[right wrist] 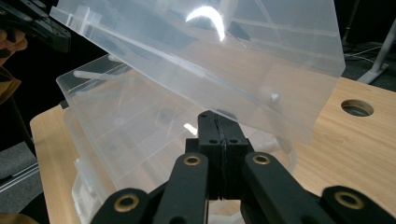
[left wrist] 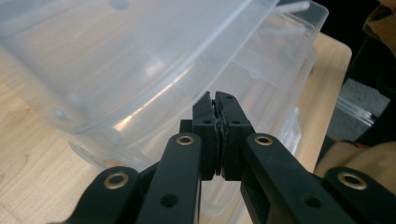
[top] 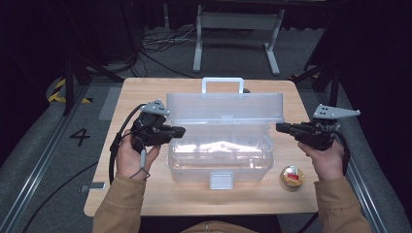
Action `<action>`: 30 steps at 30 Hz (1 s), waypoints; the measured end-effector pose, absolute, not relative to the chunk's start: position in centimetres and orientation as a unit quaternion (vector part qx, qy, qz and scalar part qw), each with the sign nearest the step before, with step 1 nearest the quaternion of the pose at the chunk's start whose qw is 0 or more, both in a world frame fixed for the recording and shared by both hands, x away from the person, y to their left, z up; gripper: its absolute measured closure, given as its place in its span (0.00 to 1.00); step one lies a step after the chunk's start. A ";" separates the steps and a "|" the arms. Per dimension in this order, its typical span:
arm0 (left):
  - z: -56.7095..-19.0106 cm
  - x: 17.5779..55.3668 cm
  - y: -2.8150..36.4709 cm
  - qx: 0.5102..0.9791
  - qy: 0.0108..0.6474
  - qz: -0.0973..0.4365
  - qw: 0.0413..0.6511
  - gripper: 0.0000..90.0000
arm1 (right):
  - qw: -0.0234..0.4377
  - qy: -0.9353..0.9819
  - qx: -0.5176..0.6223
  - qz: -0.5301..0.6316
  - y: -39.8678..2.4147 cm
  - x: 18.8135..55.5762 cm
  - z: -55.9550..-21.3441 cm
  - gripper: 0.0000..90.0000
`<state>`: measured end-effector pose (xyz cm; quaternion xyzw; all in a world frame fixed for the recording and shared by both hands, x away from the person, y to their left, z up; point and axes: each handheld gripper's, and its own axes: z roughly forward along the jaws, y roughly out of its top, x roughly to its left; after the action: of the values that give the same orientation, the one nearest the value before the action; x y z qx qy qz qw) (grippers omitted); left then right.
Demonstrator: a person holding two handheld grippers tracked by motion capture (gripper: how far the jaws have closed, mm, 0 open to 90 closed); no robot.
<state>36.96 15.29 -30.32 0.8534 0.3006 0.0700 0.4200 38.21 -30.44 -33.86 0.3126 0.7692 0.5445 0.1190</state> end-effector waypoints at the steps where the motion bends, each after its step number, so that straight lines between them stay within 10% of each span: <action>1: -30.4 37.0 15.3 0.851 0.305 0.072 0.422 0.99 | 0.118 0.769 0.312 0.545 -30.5 38.2 -33.9 1.00; 30: -31.4 38.4 16.9 0.802 0.388 0.079 0.448 1.00 | 0.111 0.775 0.304 0.543 -31.0 37.5 -34.0 0.90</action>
<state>38.43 16.92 -31.39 0.8016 0.3878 0.0786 0.4481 37.52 -31.03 -34.02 0.3042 0.7746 0.5433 0.1107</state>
